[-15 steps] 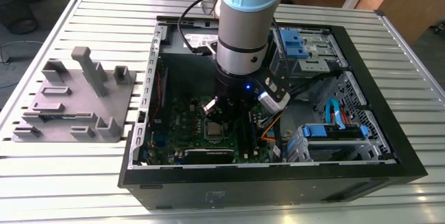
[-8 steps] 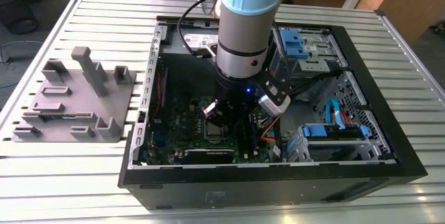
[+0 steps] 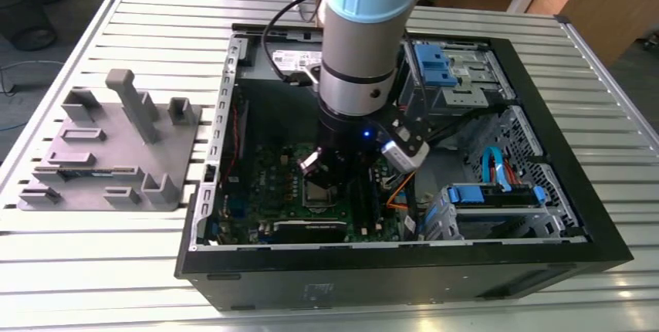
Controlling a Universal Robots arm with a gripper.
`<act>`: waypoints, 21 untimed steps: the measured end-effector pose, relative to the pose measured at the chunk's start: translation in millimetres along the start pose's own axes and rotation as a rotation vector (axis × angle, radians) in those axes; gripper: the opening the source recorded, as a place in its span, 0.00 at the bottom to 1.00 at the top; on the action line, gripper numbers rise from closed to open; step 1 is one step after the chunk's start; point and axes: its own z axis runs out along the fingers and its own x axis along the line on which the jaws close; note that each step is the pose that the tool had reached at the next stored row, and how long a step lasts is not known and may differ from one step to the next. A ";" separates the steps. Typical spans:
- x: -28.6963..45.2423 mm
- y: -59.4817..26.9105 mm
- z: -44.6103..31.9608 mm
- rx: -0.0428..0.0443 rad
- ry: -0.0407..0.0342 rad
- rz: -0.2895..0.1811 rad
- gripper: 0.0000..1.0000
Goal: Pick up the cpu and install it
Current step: 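Install the first cpu locking lever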
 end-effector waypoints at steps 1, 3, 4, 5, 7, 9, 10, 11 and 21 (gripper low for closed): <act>0.5 0.2 0.0 0.0002 -0.0005 0.000 0.11; 1.1 0.5 0.0 0.0003 -0.0010 0.000 0.11; 1.2 0.5 -0.1 0.0002 -0.0012 0.000 0.11; 1.2 0.5 -0.5 0.0004 -0.0011 0.000 0.11; 1.3 0.4 -1.0 0.0007 -0.0010 0.001 0.11; 1.3 0.4 -1.0 0.0007 -0.0009 0.002 0.11; 1.3 0.4 -1.1 0.0007 -0.0006 0.002 0.11; 1.4 0.4 -1.0 0.0008 -0.0006 0.003 0.11; 0.9 1.3 7.3 0.0052 -0.0103 0.014 0.11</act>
